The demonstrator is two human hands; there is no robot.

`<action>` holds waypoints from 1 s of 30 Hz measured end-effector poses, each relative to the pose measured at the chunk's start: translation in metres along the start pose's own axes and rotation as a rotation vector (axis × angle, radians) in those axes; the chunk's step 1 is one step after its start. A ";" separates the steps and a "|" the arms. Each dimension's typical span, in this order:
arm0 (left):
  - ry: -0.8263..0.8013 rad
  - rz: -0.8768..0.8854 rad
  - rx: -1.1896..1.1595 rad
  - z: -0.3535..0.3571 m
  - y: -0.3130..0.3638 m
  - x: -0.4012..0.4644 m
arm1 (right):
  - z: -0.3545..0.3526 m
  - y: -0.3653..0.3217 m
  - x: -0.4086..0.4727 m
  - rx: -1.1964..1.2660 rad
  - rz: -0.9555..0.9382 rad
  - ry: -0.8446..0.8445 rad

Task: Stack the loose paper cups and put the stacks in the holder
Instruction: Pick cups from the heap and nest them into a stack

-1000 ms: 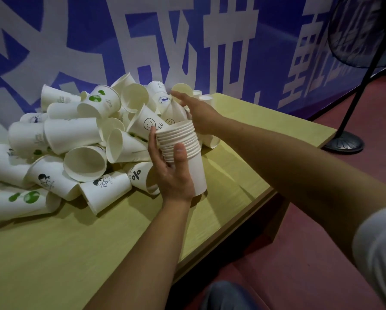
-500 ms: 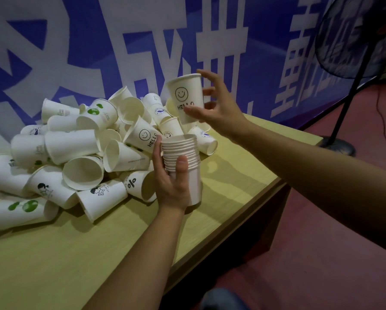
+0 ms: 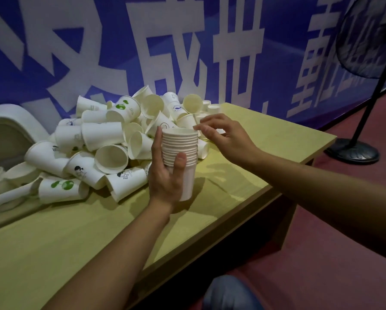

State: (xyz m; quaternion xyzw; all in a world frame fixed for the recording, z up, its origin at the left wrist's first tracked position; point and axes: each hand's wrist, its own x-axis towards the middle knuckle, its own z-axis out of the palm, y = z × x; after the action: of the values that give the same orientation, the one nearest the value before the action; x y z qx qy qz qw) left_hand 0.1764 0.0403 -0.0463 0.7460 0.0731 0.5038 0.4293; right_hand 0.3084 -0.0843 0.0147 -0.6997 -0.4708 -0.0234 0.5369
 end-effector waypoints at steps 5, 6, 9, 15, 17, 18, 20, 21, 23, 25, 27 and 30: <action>0.012 -0.011 -0.031 -0.028 -0.006 -0.024 | 0.008 0.043 0.028 -0.461 0.063 -0.029; 0.019 -0.016 -0.047 -0.029 -0.005 -0.026 | 0.007 0.054 0.033 -0.553 0.096 -0.025; -0.004 0.008 -0.068 -0.028 0.001 -0.028 | 0.007 0.078 0.050 -0.729 0.198 -0.038; 0.017 -0.011 -0.107 -0.033 -0.009 -0.024 | 0.003 0.095 0.071 -0.802 0.323 -0.128; 0.037 -0.039 -0.127 -0.035 -0.014 -0.021 | -0.002 0.098 0.078 -0.798 0.294 -0.095; 0.042 -0.044 -0.135 -0.035 -0.015 -0.021 | -0.004 0.099 0.080 -0.791 0.299 -0.097; 0.039 -0.034 -0.127 -0.034 -0.015 -0.019 | -0.007 0.103 0.085 -0.785 0.325 -0.114; 0.030 -0.025 -0.121 -0.033 -0.015 -0.019 | -0.008 0.105 0.086 -0.788 0.336 -0.110; 0.020 -0.014 -0.113 -0.032 -0.017 -0.018 | -0.010 0.107 0.086 -0.795 0.358 -0.098; 0.021 -0.010 -0.114 -0.032 -0.018 -0.018 | -0.012 0.107 0.085 -0.804 0.373 -0.117; 0.028 -0.011 -0.117 -0.033 -0.017 -0.018 | -0.016 0.105 0.086 -0.809 0.384 -0.139; 0.031 -0.009 -0.115 -0.034 -0.017 -0.018 | -0.023 0.102 0.084 -0.797 0.415 -0.181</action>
State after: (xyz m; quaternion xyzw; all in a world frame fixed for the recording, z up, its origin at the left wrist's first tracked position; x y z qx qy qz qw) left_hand 0.1453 0.0601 -0.0665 0.7120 0.0538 0.5167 0.4725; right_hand 0.4354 -0.0463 -0.0045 -0.9304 -0.3200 -0.0336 0.1759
